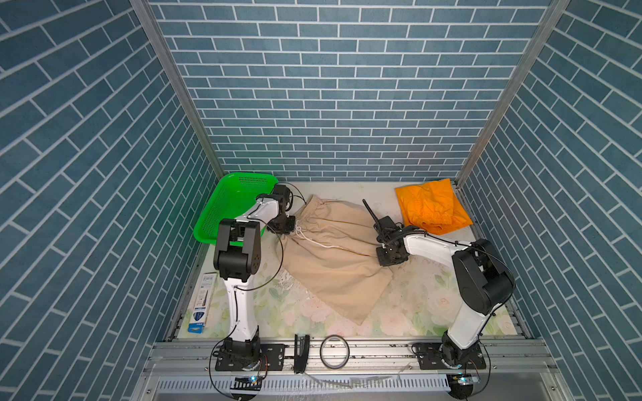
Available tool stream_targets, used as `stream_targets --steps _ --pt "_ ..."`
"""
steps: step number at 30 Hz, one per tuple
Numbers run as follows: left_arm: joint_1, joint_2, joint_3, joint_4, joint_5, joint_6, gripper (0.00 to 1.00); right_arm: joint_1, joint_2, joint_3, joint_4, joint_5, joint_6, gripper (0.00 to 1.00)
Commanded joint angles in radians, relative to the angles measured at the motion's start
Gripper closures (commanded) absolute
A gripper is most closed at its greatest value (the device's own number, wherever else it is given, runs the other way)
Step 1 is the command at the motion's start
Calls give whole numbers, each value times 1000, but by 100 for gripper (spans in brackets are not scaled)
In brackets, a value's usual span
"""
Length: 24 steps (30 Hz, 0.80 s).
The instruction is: Fold and stack the shorts
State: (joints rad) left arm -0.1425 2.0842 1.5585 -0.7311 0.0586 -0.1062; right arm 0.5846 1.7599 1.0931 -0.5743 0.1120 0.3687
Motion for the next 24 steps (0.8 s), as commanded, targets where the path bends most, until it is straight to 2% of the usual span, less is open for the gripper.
stream_targets --steps 1,3,6,8,10,12,14,18,24 --pt "-3 -48 -45 93 56 -43 64 -16 -124 6 -58 -54 -32 63" --pt "-3 -63 -49 100 82 -45 54 -32 -219 -15 -59 -83 -14 55" --pt "-3 -77 -39 87 107 -45 50 -75 -353 -51 -69 -105 11 48" --pt "-2 -93 -38 80 108 -45 44 -120 -409 -74 -78 -66 27 43" --pt "-3 -118 -51 85 116 -48 44 -193 -422 -96 -85 -19 32 39" --pt "-3 -140 -58 88 128 -54 43 -278 -402 -113 -63 -25 24 38" --pt "-3 -155 -67 95 146 -55 35 -349 -372 -122 -26 -27 12 37" --pt "-3 -174 -102 118 170 -46 32 -462 -286 -124 77 -81 -22 35" --pt "-3 -199 -177 159 214 -45 32 -502 -117 -52 165 -173 -66 34"
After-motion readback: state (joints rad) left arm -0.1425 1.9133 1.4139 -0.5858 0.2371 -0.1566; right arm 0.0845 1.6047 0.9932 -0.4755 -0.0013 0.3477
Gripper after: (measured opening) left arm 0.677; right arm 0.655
